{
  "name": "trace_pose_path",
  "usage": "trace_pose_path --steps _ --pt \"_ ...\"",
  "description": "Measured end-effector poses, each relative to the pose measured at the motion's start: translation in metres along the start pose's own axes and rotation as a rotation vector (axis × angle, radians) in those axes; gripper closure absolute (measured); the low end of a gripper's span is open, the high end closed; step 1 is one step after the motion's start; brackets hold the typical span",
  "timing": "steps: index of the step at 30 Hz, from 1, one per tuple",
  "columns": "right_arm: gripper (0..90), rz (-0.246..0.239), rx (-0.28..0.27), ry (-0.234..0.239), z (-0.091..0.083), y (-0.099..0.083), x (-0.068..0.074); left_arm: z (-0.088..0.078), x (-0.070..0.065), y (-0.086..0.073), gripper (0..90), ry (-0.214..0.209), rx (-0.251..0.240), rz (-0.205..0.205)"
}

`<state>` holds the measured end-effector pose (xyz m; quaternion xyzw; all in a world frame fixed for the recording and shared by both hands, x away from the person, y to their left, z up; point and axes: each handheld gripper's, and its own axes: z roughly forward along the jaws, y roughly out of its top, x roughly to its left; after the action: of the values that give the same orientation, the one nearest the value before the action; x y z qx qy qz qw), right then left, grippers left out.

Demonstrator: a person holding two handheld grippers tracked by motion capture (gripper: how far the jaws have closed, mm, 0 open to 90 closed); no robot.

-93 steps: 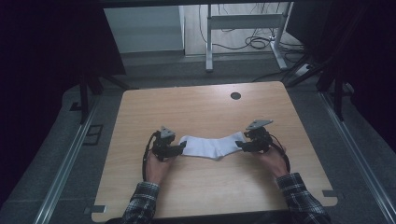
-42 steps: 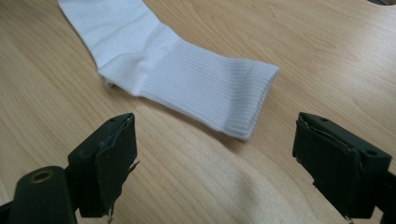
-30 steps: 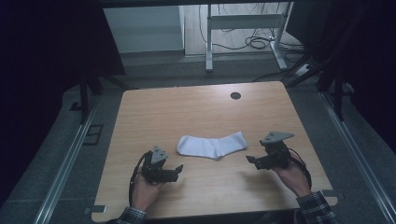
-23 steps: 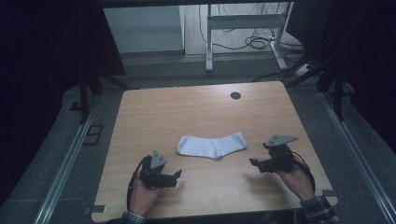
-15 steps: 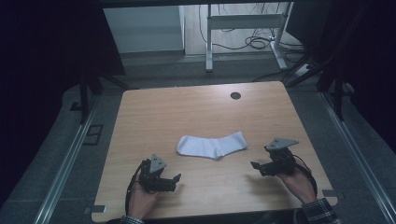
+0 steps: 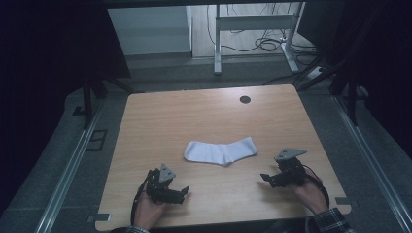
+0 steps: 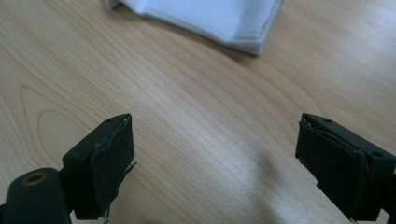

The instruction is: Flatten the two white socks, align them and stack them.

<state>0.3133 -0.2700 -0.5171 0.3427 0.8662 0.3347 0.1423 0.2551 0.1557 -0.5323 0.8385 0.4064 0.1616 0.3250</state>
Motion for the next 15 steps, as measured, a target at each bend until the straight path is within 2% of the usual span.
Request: trace_pose_path --steps 6,8,10,12,15 --pt "10.2 -0.035 0.032 0.002 0.011 -0.004 0.002 0.009 0.000 -0.003 0.0 -0.002 0.046 0.001" --pt "7.8 -0.045 0.046 0.003 0.015 -0.006 0.003 0.010 0.001 -0.003 0.0 -0.016 0.044 -0.009" --pt "5.0 -0.008 0.028 0.036 0.019 -0.007 0.002 0.012 0.003 -0.004 0.0 -0.034 0.038 -0.025" --pt "3.1 -0.009 0.007 0.033 0.021 -0.009 0.001 0.012 0.003 -0.006 0.0 -0.035 0.022 -0.025" --pt "2.1 0.017 -0.035 0.012 0.024 -0.012 0.002 0.012 0.003 -0.006 0.0 -0.035 0.023 -0.024"
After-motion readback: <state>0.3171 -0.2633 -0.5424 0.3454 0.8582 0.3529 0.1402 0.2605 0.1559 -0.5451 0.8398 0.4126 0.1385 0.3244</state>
